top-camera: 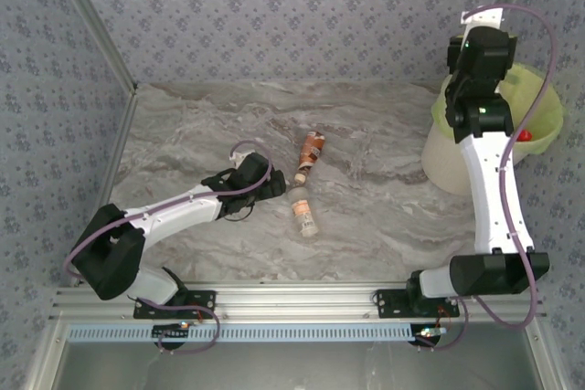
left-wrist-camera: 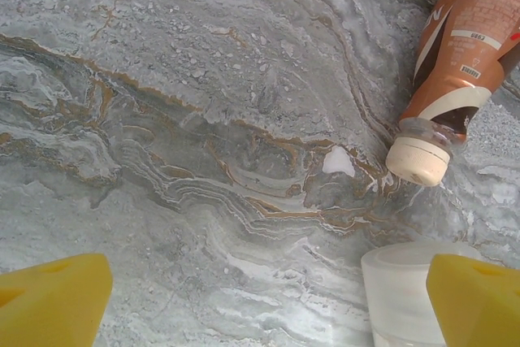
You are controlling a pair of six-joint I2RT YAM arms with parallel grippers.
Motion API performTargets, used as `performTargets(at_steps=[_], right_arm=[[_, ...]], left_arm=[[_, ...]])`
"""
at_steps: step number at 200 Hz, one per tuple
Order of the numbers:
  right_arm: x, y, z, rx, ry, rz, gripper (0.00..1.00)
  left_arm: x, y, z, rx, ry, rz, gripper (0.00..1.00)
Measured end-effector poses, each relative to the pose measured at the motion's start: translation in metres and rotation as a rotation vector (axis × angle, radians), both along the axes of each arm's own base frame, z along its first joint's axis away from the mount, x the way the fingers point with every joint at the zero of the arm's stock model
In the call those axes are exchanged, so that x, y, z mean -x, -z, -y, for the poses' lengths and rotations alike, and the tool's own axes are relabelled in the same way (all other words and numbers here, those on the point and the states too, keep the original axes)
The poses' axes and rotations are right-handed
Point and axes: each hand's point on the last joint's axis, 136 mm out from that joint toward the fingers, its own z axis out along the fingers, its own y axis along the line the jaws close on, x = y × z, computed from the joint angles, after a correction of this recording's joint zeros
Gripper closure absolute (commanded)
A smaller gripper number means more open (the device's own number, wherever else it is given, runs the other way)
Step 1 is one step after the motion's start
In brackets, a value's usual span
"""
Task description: Put the plastic bottles in the bin
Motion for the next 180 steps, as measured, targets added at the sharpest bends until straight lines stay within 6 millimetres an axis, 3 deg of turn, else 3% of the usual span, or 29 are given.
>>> performTargets(at_steps=[55,95,114,141,180], right_arm=[[-0.025,0.025,0.037,0.017,0.094,-0.064,0.36],[-0.036,0.056,0.049,-0.022,0.161,-0.13,0.18],[-0.035,0.069,0.052,-0.059,0.185,-0.165,0.08],[-0.027,0.07,0.056,-0.098,0.234,-0.161,0.0],[-0.021,0.071,0.06,-0.142,0.274,-0.13,0.0]], left_arm=[[-0.001,-0.001,0.0,0.003,0.0,0.003,0.0],[-0.001,0.0,0.0,0.003,-0.002,0.003,0.0],[0.001,0.003,-0.002,-0.003,-0.002,-0.004,0.01],[0.002,0.004,-0.003,-0.006,-0.002,-0.005,0.01],[0.001,0.004,-0.002,-0.004,-0.002,-0.004,0.01]])
